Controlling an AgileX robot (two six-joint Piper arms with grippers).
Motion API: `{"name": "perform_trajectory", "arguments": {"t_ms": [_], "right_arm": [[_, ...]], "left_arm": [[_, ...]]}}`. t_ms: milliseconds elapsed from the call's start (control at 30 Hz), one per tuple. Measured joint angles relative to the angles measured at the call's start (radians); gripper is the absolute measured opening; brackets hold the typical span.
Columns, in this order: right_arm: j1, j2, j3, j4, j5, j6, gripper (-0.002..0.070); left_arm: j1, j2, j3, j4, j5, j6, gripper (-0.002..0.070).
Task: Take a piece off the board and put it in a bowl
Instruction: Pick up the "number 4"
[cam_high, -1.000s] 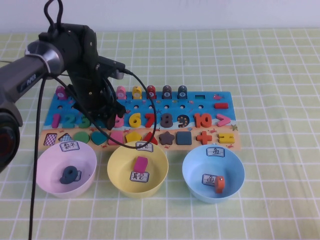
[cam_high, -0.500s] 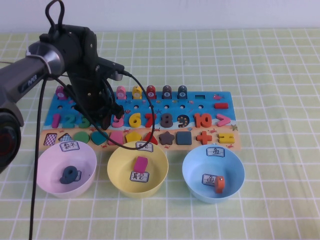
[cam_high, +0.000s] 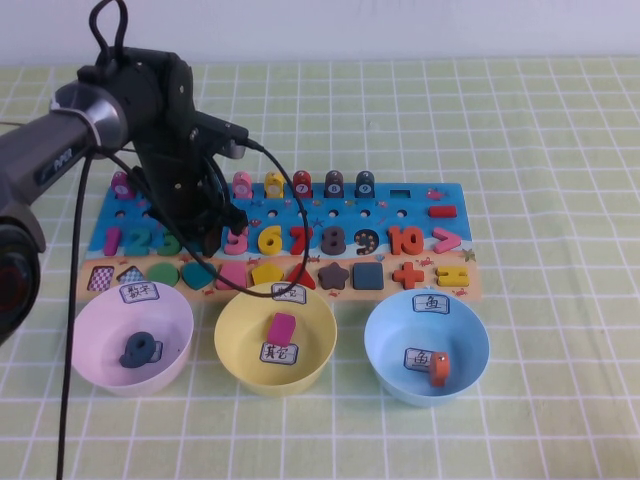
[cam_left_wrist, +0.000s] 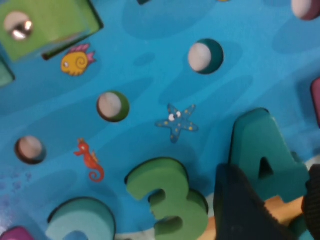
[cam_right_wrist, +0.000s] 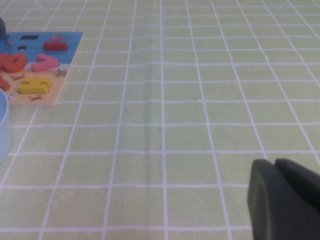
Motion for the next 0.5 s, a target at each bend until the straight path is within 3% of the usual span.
{"name": "perform_trajectory", "arguments": {"t_ms": [500], "right_arm": [[0.0, 0.0, 0.0, 0.0, 0.0, 0.0, -0.0017]], "left_arm": [[0.0, -0.138, -0.065, 0.002, 0.049, 0.047, 0.0232]]}}
